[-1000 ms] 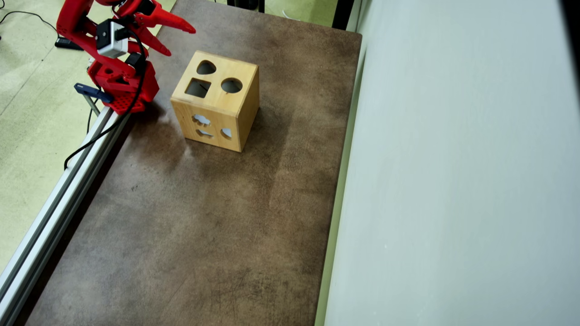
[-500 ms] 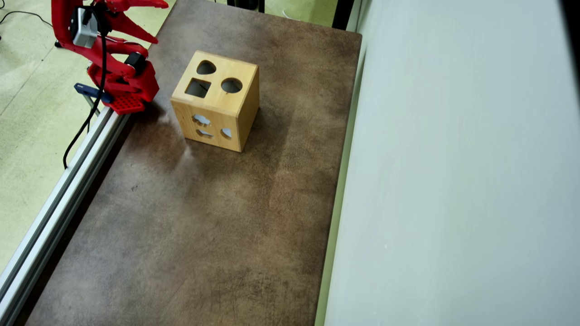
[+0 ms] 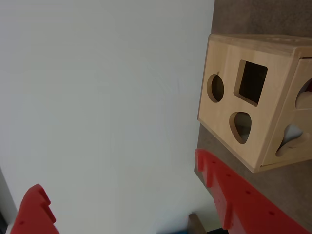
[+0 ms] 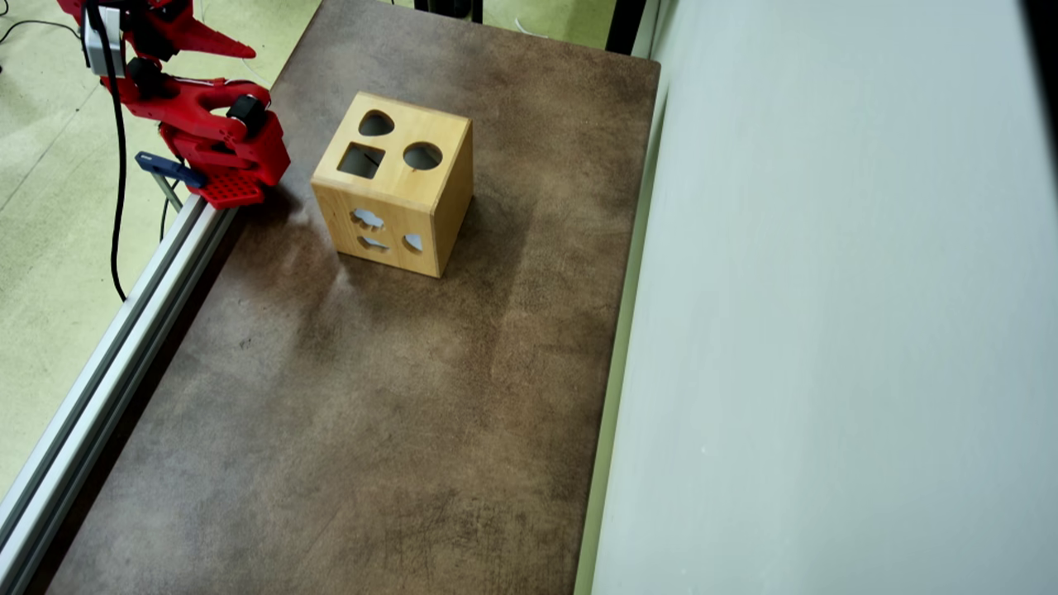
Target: Pick and place the red cube on the square hole
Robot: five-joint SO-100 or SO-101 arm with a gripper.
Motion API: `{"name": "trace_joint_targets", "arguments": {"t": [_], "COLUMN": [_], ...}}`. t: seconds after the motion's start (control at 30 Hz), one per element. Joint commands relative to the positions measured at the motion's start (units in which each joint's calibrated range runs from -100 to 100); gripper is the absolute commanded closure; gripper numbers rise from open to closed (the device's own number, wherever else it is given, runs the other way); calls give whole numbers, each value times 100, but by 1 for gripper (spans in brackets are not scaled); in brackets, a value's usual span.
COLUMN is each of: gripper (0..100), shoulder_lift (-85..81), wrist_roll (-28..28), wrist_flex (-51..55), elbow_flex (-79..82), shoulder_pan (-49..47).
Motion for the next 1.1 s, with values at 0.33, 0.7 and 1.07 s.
{"name": "trace_joint_targets", "arguments": {"t": [0.33, 0.7, 1.07], "gripper": [55, 55, 82], "shoulder_lift": [-118, -118, -109], "wrist_roll": [39, 44, 44], "wrist_flex": [25, 25, 25], "elbow_flex": [33, 301, 301], "shoulder_pan": [44, 51, 51]}}
